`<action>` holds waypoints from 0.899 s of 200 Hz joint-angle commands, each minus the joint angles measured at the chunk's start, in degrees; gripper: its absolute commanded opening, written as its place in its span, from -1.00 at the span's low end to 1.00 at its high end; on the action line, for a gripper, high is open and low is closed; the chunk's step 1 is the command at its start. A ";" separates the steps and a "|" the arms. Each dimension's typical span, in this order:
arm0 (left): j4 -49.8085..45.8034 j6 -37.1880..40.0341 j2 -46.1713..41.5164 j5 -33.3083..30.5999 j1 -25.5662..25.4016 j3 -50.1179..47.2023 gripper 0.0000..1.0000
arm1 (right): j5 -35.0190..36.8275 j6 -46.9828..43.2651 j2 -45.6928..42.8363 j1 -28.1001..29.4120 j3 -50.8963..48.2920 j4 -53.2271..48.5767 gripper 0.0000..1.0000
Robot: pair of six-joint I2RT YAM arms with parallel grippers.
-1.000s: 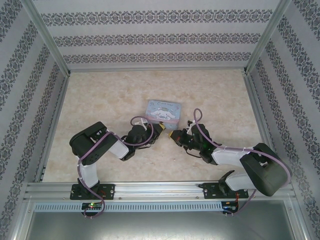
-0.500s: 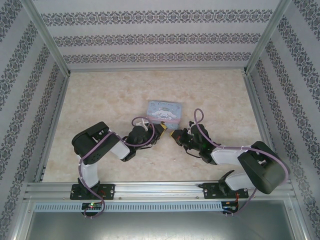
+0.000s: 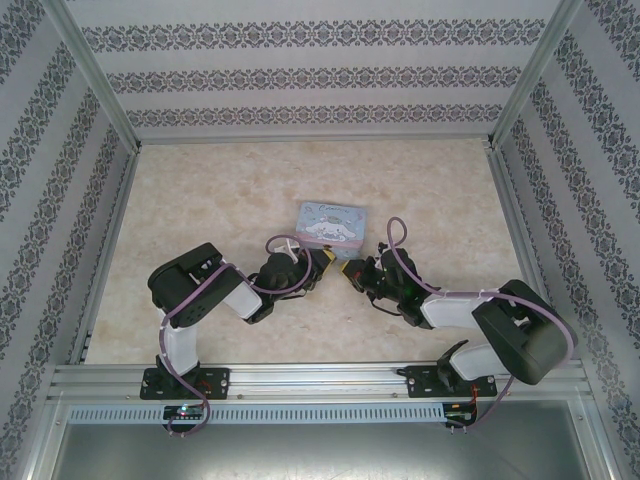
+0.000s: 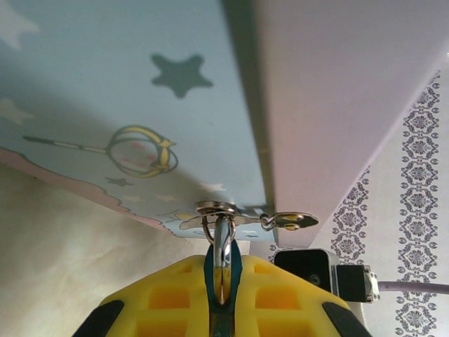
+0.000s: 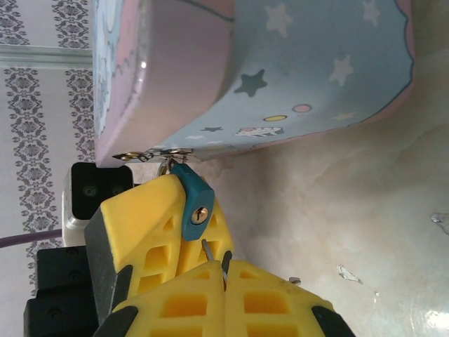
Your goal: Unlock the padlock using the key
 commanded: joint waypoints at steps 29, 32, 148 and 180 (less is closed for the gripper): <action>4.87 -0.24 0.20 -0.87 -1.09 1.19 -1.00 | 1.13 0.75 1.27 -0.27 0.47 2.17 -1.00; 4.89 -0.27 0.20 -0.87 -1.10 1.15 -1.00 | 1.10 0.82 1.33 -0.27 0.49 2.19 -1.00; 5.13 -0.11 1.06 -0.99 -1.27 1.40 -1.00 | 0.31 0.57 0.72 -1.28 0.58 1.80 -1.00; 5.31 -0.10 1.42 -0.91 -1.27 1.50 -1.00 | 0.17 0.56 -0.06 -1.45 0.35 1.46 -1.00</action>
